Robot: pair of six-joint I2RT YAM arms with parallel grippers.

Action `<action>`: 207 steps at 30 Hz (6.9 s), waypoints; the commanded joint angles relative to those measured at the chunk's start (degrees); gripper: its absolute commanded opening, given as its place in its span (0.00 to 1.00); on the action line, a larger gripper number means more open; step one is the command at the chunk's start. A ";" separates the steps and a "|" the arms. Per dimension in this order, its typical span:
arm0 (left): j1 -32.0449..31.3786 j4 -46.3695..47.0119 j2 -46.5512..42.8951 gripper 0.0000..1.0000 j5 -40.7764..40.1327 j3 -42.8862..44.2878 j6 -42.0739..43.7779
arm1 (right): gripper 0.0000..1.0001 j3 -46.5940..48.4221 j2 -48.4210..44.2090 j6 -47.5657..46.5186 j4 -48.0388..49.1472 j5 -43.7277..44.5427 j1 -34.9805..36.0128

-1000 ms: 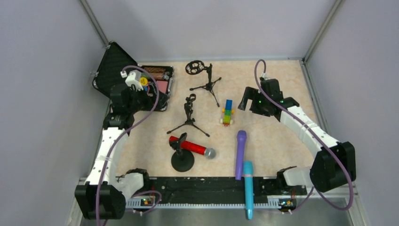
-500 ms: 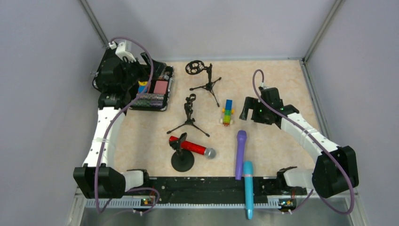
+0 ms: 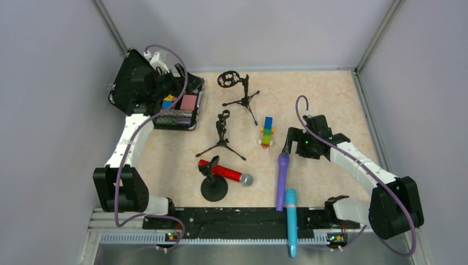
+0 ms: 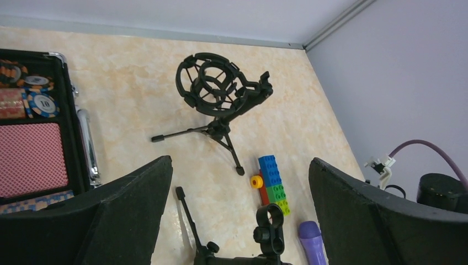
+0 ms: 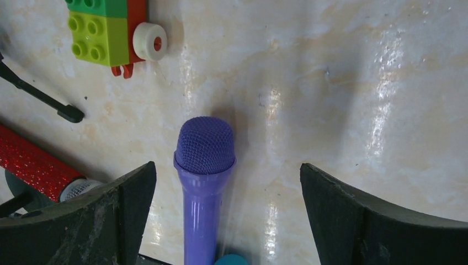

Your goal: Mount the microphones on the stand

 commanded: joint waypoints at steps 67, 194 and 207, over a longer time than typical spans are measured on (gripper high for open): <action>-0.53 1.17 -7.08 0.96 0.74 -2.13 6.17 | 0.72 6.76 15.36 -1.04 0.92 16.17 12.12; -48.00 20.76 -2.48 0.11 -4.43 -14.89 -4.56 | 0.04 4.51 -18.76 11.22 45.19 -15.25 8.49; -47.94 14.94 -10.28 0.00 -13.98 -18.13 -1.11 | 0.90 6.37 -15.27 13.21 45.10 -30.25 5.39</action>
